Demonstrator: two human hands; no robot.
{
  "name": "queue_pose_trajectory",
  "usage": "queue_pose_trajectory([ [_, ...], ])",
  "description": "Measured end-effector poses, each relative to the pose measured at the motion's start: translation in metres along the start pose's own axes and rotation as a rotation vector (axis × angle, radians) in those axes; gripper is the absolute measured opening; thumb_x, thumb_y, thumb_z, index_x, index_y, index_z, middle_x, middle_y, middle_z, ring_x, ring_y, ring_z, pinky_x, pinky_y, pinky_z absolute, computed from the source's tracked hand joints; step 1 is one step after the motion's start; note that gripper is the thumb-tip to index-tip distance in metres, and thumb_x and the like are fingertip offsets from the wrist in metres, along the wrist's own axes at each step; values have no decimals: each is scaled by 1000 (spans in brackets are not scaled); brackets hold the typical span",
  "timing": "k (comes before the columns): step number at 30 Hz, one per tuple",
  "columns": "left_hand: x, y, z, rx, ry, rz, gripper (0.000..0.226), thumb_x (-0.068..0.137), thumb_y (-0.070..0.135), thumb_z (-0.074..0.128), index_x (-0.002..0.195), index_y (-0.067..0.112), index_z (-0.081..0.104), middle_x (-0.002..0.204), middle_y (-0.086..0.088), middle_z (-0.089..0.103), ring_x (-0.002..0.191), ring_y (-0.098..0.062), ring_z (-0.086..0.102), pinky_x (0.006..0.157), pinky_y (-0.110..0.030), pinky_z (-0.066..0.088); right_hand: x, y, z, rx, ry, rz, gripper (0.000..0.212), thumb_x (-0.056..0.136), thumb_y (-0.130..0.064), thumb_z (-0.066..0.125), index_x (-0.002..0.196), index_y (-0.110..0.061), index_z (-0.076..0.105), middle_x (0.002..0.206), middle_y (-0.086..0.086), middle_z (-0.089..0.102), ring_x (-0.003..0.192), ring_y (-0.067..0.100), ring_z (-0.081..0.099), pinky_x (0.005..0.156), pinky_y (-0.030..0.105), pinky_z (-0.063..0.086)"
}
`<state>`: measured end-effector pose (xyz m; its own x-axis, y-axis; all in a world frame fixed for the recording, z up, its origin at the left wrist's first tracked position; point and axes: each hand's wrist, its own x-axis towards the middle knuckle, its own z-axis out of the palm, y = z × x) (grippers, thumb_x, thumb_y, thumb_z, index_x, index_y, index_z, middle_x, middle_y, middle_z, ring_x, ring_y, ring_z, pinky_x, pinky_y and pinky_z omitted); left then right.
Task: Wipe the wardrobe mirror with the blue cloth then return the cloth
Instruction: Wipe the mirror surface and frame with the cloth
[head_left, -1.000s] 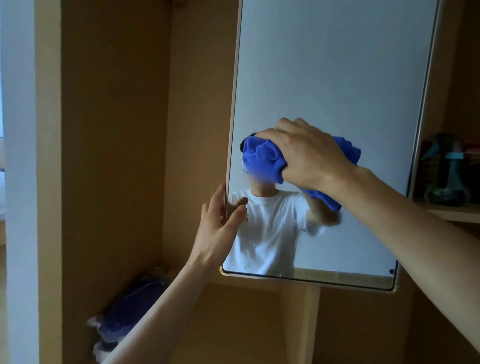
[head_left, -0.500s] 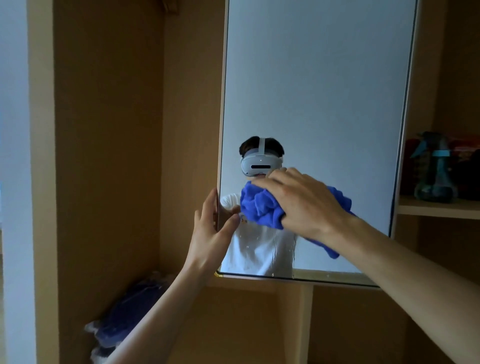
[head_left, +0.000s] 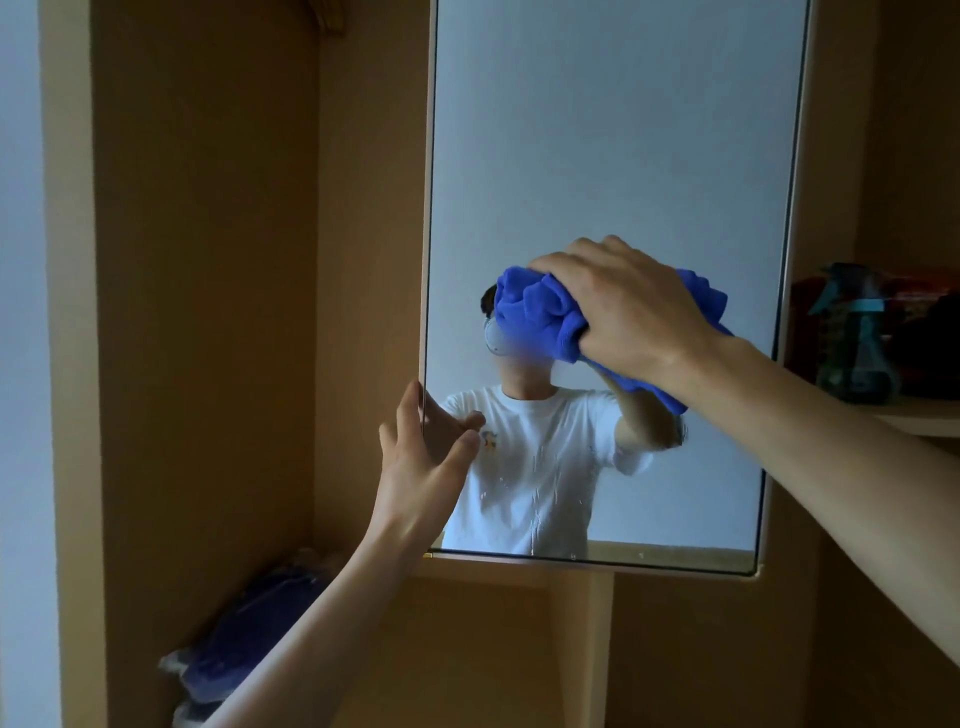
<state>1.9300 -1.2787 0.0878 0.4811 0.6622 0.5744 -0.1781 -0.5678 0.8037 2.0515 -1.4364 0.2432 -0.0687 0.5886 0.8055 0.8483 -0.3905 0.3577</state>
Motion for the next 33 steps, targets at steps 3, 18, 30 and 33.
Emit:
queue_pose_trajectory([
  [3, -1, -1, 6, 24, 30, 4, 84, 94, 40, 66, 159, 39, 12, 144, 0, 32, 127, -25, 49, 105, -49, 49, -17, -5, 9, 3, -30, -50, 35, 74, -4, 55, 106, -15, 63, 98, 3, 62, 87, 30, 55, 68, 39, 43],
  [18, -10, 4, 23, 124, 81, -4, 100, 88, 58, 64, 160, 33, 0, 150, 1, 24, 135, -31, 44, 107, -52, 47, -83, -3, 35, 49, -77, -96, 65, 71, 4, 67, 133, -16, 58, 120, 1, 64, 100, 25, 57, 85, 39, 50],
  [30, -12, 6, 24, 180, 109, -2, 94, 93, 40, 65, 162, 27, 1, 153, -8, 24, 144, -30, 26, 113, -54, 38, -24, 60, -23, 9, -10, 121, 62, 85, -4, 56, 141, -29, 50, 126, 4, 56, 114, 31, 51, 88, 46, 47],
  [33, -11, 2, 24, 179, 114, -1, 97, 88, 48, 64, 160, 30, 2, 152, -7, 24, 143, -33, 30, 112, -56, 40, -40, 57, -13, 34, -46, 98, 59, 85, -9, 60, 139, -31, 52, 122, -1, 58, 108, 28, 53, 88, 42, 45],
])
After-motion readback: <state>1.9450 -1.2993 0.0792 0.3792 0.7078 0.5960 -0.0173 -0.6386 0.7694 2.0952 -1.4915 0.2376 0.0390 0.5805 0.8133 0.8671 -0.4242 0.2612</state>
